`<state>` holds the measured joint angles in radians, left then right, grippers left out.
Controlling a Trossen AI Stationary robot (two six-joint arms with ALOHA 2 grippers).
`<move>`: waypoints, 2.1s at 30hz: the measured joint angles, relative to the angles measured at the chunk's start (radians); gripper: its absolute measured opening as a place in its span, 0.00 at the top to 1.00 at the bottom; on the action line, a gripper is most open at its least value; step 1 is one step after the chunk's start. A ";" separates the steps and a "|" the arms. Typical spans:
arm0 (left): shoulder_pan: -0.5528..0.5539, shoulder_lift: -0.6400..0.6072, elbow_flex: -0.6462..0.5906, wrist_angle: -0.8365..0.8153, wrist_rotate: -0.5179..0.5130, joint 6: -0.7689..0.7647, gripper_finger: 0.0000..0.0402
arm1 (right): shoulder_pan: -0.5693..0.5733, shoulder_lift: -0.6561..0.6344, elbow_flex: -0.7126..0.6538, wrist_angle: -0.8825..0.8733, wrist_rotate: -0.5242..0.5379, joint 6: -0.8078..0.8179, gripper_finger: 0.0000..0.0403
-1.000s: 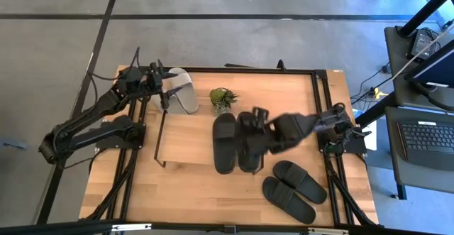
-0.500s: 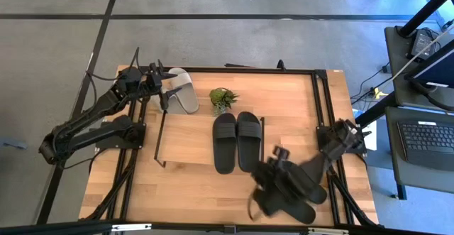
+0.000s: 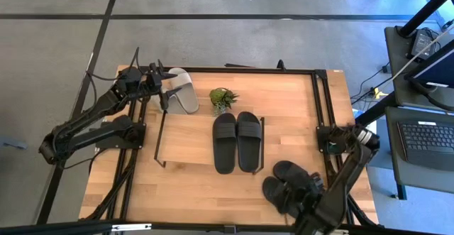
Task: Pick and place slides into the shelf
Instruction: Put the black slide on the shelf
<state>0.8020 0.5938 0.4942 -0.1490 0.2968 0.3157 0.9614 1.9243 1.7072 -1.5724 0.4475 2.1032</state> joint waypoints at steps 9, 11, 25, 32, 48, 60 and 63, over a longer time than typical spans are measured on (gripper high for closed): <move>0.000 0.000 0.000 0.000 0.000 -0.026 0.36 | 0.039 -0.130 -0.254 0.115 -0.089 0.175 0.65; 0.000 0.000 0.000 0.000 0.000 -0.026 0.36 | 0.042 -0.150 -0.291 0.145 -0.119 0.182 0.65; 0.000 0.000 0.000 0.000 0.000 0.008 0.36 | 0.102 -0.192 -0.425 0.213 -0.212 -0.218 0.65; 0.000 0.000 0.000 0.000 0.000 0.007 0.36 | 0.102 -0.191 -0.439 0.204 -0.213 -0.298 0.65; 0.000 0.000 -0.002 0.000 0.000 0.006 0.36 | 0.112 -0.181 -0.439 0.220 -0.215 -0.700 0.65; 0.000 0.000 -0.002 0.000 0.000 0.006 0.36 | 0.111 -0.068 -0.439 0.172 -0.194 -1.015 0.71; 0.000 0.000 -0.002 0.000 0.000 0.006 0.36 | 0.111 -0.044 -0.438 0.172 -0.162 -1.013 0.72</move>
<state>0.8019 0.5941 0.4927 -0.1490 0.2967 0.3214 1.0729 1.8801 1.2689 -1.4003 0.2854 1.0903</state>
